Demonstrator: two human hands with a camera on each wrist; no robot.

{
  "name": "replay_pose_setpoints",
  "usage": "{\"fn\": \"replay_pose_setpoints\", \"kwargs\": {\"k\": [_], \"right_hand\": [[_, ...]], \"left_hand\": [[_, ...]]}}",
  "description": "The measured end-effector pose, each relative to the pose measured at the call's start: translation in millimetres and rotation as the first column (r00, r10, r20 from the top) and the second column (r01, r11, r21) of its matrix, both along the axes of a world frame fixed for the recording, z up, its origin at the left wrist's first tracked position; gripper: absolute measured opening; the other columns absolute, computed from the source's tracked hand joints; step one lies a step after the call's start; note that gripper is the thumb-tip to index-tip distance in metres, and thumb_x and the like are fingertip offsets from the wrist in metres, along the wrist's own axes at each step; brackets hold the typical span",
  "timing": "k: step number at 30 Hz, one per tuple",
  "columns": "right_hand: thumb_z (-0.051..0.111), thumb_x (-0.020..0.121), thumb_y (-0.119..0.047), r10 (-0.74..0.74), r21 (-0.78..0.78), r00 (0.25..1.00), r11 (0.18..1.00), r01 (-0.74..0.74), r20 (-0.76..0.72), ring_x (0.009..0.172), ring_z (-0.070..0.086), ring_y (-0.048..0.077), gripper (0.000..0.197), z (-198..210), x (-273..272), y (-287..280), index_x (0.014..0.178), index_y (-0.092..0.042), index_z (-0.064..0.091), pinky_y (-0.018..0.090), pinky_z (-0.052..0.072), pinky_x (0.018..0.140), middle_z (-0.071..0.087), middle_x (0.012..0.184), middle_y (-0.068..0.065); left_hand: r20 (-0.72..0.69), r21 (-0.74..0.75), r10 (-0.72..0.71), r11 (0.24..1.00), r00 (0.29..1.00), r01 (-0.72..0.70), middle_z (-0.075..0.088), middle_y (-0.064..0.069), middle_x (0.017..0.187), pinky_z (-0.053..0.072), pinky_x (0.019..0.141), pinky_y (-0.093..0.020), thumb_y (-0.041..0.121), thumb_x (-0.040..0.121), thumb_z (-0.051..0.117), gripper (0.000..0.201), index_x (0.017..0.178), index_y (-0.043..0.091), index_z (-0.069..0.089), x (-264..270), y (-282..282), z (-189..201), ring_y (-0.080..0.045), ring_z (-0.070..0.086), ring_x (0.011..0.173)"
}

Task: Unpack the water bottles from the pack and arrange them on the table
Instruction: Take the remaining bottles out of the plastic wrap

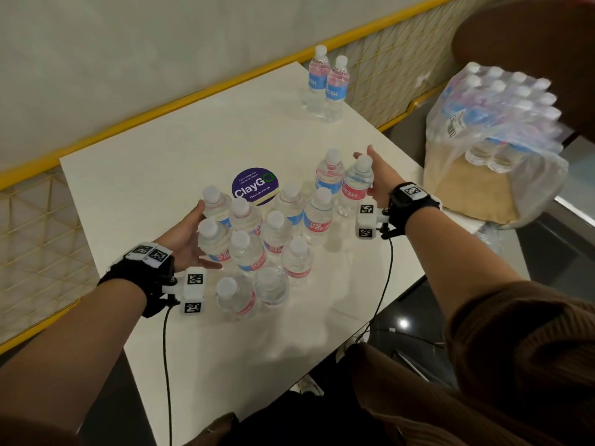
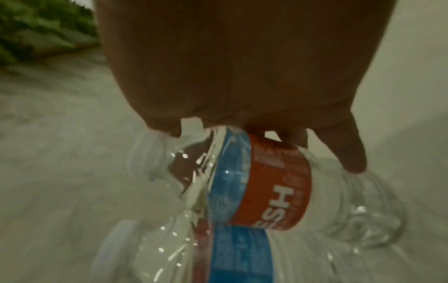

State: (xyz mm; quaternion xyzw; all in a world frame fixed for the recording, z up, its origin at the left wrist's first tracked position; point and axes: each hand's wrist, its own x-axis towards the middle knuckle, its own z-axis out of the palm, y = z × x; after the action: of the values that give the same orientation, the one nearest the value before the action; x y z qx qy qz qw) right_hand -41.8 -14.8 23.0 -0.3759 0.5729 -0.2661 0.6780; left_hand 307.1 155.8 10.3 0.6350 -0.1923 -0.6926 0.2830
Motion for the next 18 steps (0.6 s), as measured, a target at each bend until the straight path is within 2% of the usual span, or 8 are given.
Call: {"fn": "replay_pose_setpoints", "kwargs": {"k": [3,6,7,10,12,14,15,18], "right_hand": [[0.028,0.094,-0.06,0.092,0.024,0.995,0.996,-0.09,-0.05,0.124,0.047,0.022,0.056,-1.9,11.9,3.9,0.14,-0.031,0.04,0.029,0.045,0.079,0.045,0.143,0.002],[0.041,0.094,-0.049,0.159,0.013,0.987,0.987,-0.159,-0.019,0.123,0.05,0.027,0.044,-9.3,20.1,8.3,0.128,-0.023,0.052,0.038,0.042,0.098,0.052,0.137,0.008],[0.045,0.093,-0.046,0.204,0.004,0.979,0.979,-0.204,-0.004,0.118,0.052,0.03,0.045,-7.3,24.7,13.3,0.128,-0.018,0.053,0.04,0.043,0.098,0.054,0.133,0.011],[0.042,0.095,-0.044,0.312,0.004,0.95,0.95,-0.312,0.033,0.093,0.062,0.023,0.046,0.1,40.6,26.7,0.13,-0.016,0.052,0.028,0.053,0.073,0.065,0.11,0.006],[0.042,0.094,-0.05,0.35,0.01,0.936,0.936,-0.351,0.043,0.107,0.062,0.026,0.047,-0.3,46.9,32.0,0.131,-0.023,0.052,0.038,0.051,0.091,0.065,0.121,0.004],[0.044,0.093,-0.051,0.412,0.008,0.909,0.911,-0.413,0.067,0.123,0.053,0.031,0.048,-4.1,52.3,35.1,0.133,-0.025,0.051,0.048,0.037,0.109,0.058,0.133,0.007],[0.041,0.096,-0.045,0.444,0.005,0.891,0.895,-0.447,0.091,0.119,0.056,0.03,0.043,-2.5,55.8,38.3,0.131,-0.022,0.052,0.045,0.041,0.106,0.059,0.13,0.007],[0.034,0.099,-0.026,0.493,0.01,0.857,0.866,-0.5,0.152,0.096,0.064,0.023,0.031,-0.6,64.6,44.5,0.124,-0.023,0.051,0.032,0.055,0.077,0.065,0.112,0.006]], "left_hand": [[0.024,0.0,-0.023,1.0,0.999,0.023,0.063,-0.005,0.126,0.048,0.094,-0.055,0.081,0.078,0.033,0.071,0.126,0.035,0.057,-0.5,-0.2,1.8,-0.032,0.059,0.116],[0.028,-0.009,-0.042,0.999,0.999,0.042,0.064,-0.003,0.125,0.048,0.094,-0.056,0.081,0.078,0.033,0.069,0.125,0.037,0.057,0.2,-0.4,3.1,-0.031,0.06,0.115],[0.025,-0.013,-0.047,0.999,0.999,0.048,0.065,-0.003,0.125,0.047,0.095,-0.056,0.081,0.078,0.033,0.068,0.125,0.038,0.058,0.3,-1.1,4.0,-0.031,0.06,0.115],[0.022,-0.016,-0.076,0.997,0.997,0.076,0.062,-0.001,0.13,0.043,0.099,-0.06,0.084,0.074,0.038,0.07,0.125,0.041,0.057,1.1,-0.3,5.2,-0.032,0.058,0.119],[0.048,-0.019,-0.083,0.996,0.995,0.084,0.059,0.0,0.132,0.044,0.098,-0.059,0.084,0.071,0.042,0.069,0.125,0.043,0.056,2.0,1.5,6.6,-0.031,0.057,0.12],[0.068,-0.023,-0.083,0.996,0.994,0.085,0.058,0.001,0.134,0.045,0.096,-0.058,0.084,0.07,0.043,0.067,0.124,0.045,0.056,2.8,3.0,8.2,-0.031,0.057,0.12],[0.072,-0.026,-0.083,0.996,0.994,0.085,0.057,0.001,0.134,0.045,0.096,-0.058,0.084,0.07,0.043,0.067,0.123,0.046,0.056,3.1,3.2,8.7,-0.031,0.056,0.12],[0.078,-0.022,-0.096,0.995,0.992,0.098,0.058,0.002,0.133,0.044,0.098,-0.058,0.084,0.071,0.041,0.066,0.123,0.046,0.056,2.9,3.2,10.3,-0.031,0.057,0.12]]}}
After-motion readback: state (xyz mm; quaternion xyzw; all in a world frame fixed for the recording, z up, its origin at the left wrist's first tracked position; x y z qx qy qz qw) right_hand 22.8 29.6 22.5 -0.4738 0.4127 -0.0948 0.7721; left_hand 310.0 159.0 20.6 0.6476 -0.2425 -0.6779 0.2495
